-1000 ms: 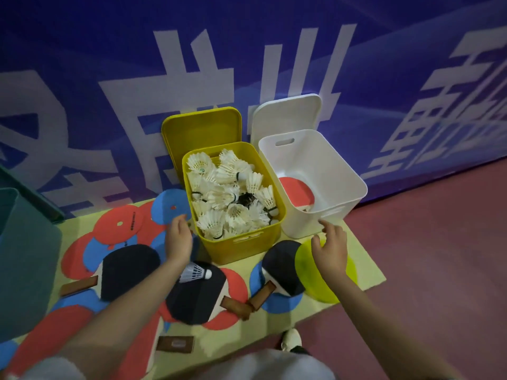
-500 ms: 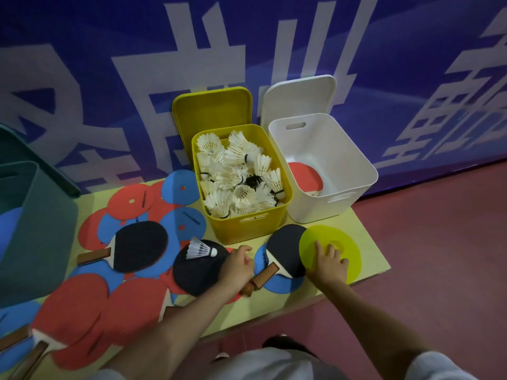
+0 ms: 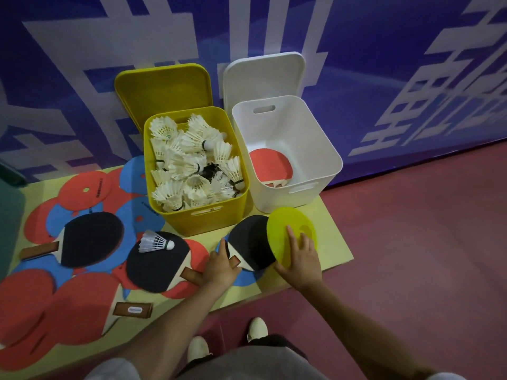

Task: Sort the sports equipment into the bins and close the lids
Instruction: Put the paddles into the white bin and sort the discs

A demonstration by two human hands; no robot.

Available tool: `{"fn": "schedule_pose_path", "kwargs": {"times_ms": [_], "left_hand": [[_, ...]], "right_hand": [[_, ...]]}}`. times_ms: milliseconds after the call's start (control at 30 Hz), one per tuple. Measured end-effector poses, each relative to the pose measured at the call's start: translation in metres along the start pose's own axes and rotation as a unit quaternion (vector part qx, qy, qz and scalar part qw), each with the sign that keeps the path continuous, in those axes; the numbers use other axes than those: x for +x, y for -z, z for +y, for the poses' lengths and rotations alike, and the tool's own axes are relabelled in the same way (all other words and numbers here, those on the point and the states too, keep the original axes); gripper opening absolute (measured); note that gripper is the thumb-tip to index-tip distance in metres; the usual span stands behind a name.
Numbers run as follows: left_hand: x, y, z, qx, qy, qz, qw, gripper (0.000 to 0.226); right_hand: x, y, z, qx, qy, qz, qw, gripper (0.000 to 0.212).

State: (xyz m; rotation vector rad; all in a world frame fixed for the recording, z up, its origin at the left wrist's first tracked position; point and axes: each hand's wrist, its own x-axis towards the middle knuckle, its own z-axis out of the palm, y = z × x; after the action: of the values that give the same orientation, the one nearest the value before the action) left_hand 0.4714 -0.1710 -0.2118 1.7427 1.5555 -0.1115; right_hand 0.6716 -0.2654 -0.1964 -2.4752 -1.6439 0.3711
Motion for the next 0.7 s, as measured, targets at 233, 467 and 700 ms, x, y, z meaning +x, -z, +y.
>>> {"fn": "schedule_pose_path", "kwargs": {"times_ms": [233,467,700], "left_hand": [[0.003,0.005,0.003,-0.137,-0.012,-0.062,0.989,0.093],[-0.017,0.016,0.021,-0.233,-0.044,-0.129,0.963,0.068],[-0.062,0.060,0.025,-0.295,-0.167,-0.141,0.930,0.080]], "right_hand": [[0.000,0.030,0.002,0.249,-0.053,0.127,0.959,0.075],[-0.001,0.049,0.000,0.388,-0.245,0.263,0.849,0.034],[-0.001,0.052,0.039,0.482,-0.407,0.344,0.696,0.054]]}}
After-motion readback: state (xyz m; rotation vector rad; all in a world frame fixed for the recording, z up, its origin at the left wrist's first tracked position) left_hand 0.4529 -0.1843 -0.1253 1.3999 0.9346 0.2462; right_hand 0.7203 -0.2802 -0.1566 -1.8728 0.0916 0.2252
